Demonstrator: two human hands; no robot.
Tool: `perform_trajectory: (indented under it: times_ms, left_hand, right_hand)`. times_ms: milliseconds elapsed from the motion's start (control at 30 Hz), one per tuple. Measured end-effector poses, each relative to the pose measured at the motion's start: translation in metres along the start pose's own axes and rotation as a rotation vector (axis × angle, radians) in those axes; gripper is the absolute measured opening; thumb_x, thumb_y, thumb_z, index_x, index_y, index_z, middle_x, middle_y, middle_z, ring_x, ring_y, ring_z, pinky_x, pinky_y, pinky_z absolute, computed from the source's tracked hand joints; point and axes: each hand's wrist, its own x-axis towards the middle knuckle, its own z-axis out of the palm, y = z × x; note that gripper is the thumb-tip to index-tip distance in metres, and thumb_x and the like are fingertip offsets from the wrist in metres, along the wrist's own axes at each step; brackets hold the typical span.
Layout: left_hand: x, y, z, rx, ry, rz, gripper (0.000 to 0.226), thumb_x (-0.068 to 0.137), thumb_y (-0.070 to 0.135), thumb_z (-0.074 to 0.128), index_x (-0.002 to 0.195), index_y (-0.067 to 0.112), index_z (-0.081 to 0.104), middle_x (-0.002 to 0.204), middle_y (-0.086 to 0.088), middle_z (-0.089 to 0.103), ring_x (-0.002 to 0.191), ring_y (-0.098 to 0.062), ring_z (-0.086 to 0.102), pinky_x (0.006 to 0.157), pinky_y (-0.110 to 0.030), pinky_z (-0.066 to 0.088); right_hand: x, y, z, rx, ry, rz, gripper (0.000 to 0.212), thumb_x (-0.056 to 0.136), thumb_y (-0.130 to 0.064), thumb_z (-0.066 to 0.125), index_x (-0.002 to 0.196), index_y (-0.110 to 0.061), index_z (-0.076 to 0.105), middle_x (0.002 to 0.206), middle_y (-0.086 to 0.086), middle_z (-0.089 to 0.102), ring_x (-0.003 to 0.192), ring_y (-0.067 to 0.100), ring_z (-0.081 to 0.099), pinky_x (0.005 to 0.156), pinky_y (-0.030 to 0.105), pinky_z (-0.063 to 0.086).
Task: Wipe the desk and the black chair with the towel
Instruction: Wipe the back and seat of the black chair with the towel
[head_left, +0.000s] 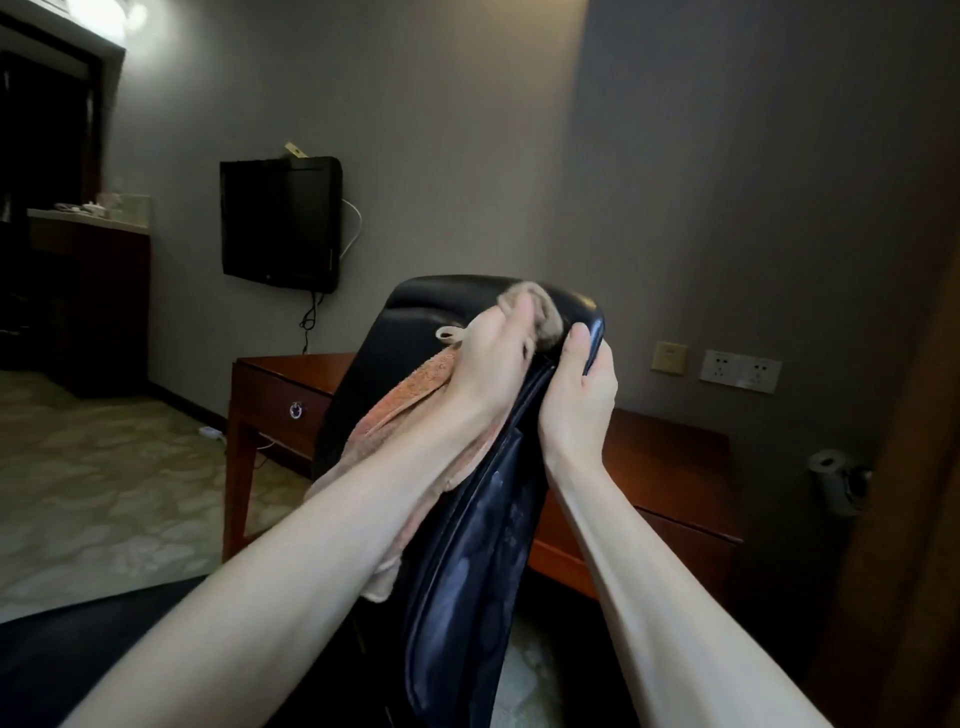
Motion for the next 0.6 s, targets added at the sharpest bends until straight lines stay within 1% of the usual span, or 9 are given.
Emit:
perform_trajectory:
  times_ms: [67, 133, 200, 267, 367, 433, 500, 533, 600]
  left_hand:
    - [0.015, 0.007, -0.011, -0.28, 0.168, -0.246, 0.044, 0.108, 0.045, 0.044, 0.103, 0.015, 0.075, 0.106, -0.007, 0.078, 0.108, -0.024, 0.072, 0.108, -0.048, 0.051]
    - [0.032, 0.013, -0.012, -0.386, 0.134, -0.393, 0.048, 0.105, 0.052, 0.048, 0.105, 0.012, 0.074, 0.116, -0.015, 0.075, 0.115, -0.034, 0.069, 0.111, -0.048, 0.049]
    - [0.032, 0.023, 0.006, -0.152, -0.054, -0.33, 0.046, 0.11, 0.043, 0.044, 0.089, 0.013, 0.07, 0.114, -0.02, 0.074, 0.115, -0.036, 0.068, 0.105, -0.038, 0.049]
    - [0.017, 0.025, 0.022, 0.14, -0.168, -0.157, 0.048, 0.112, 0.038, 0.04, 0.078, 0.016, 0.067, 0.093, -0.007, 0.075, 0.096, -0.025, 0.07, 0.089, -0.033, 0.046]
    - [0.003, 0.018, 0.014, 0.117, -0.24, -0.052, 0.055, 0.11, 0.038, 0.042, 0.066, 0.02, 0.069, 0.068, 0.01, 0.068, 0.07, -0.005, 0.063, 0.076, -0.034, 0.045]
    - [-0.008, 0.01, 0.002, 0.1, -0.261, -0.038, 0.052, 0.107, 0.042, 0.042, 0.074, 0.022, 0.077, 0.077, 0.009, 0.075, 0.079, -0.005, 0.07, 0.083, -0.036, 0.051]
    - [-0.022, 0.001, -0.004, 0.123, -0.288, -0.009, 0.053, 0.104, 0.049, 0.042, 0.101, 0.012, 0.08, 0.101, -0.001, 0.08, 0.105, -0.017, 0.073, 0.101, -0.049, 0.052]
    - [-0.031, -0.006, -0.006, 0.161, -0.303, -0.002, 0.058, 0.104, 0.053, 0.04, 0.106, 0.009, 0.078, 0.106, -0.003, 0.079, 0.109, -0.02, 0.072, 0.104, -0.053, 0.05]
    - [-0.046, -0.014, -0.014, 0.257, -0.287, 0.02, 0.066, 0.102, 0.059, 0.036, 0.097, 0.008, 0.077, 0.098, -0.003, 0.078, 0.102, -0.021, 0.072, 0.097, -0.053, 0.051]
  right_hand:
    - [-0.001, 0.0, 0.004, -0.03, -0.011, -0.014, 0.033, 0.11, -0.042, 0.039, 0.124, -0.023, 0.061, 0.101, -0.019, 0.064, 0.088, -0.023, 0.055, 0.073, -0.003, 0.037]
    - [0.002, 0.0, 0.005, -0.04, -0.021, -0.011, 0.034, 0.11, -0.043, 0.038, 0.126, -0.024, 0.06, 0.102, -0.021, 0.063, 0.088, -0.024, 0.055, 0.071, -0.005, 0.036]
    - [0.005, 0.002, 0.002, -0.037, -0.024, 0.006, 0.034, 0.11, -0.045, 0.036, 0.127, -0.026, 0.058, 0.103, -0.023, 0.062, 0.094, -0.014, 0.058, 0.074, -0.003, 0.036]
    - [0.008, 0.006, -0.003, -0.03, -0.02, 0.017, 0.038, 0.11, -0.046, 0.034, 0.129, -0.024, 0.059, 0.107, -0.019, 0.063, 0.103, -0.002, 0.059, 0.08, 0.003, 0.038]
    - [0.01, 0.009, -0.001, -0.01, -0.017, 0.007, 0.039, 0.111, -0.045, 0.033, 0.128, -0.022, 0.06, 0.111, -0.014, 0.065, 0.107, 0.004, 0.061, 0.086, 0.013, 0.043]
    - [0.011, 0.013, 0.002, -0.01, -0.015, -0.007, 0.042, 0.112, -0.042, 0.033, 0.128, -0.016, 0.061, 0.115, -0.008, 0.068, 0.108, 0.006, 0.063, 0.088, 0.015, 0.045]
    - [0.013, 0.017, 0.001, -0.018, -0.019, -0.026, 0.042, 0.113, -0.039, 0.03, 0.126, -0.013, 0.061, 0.115, -0.005, 0.068, 0.107, 0.008, 0.063, 0.088, 0.014, 0.046]
    - [0.013, 0.019, 0.001, -0.022, -0.023, -0.027, 0.042, 0.113, -0.038, 0.029, 0.124, -0.013, 0.061, 0.112, -0.006, 0.068, 0.106, 0.006, 0.063, 0.088, 0.015, 0.046]
    - [0.014, 0.022, 0.0, -0.028, -0.034, -0.009, 0.039, 0.113, -0.036, 0.027, 0.118, -0.016, 0.06, 0.105, -0.01, 0.067, 0.099, -0.002, 0.062, 0.087, 0.017, 0.046]
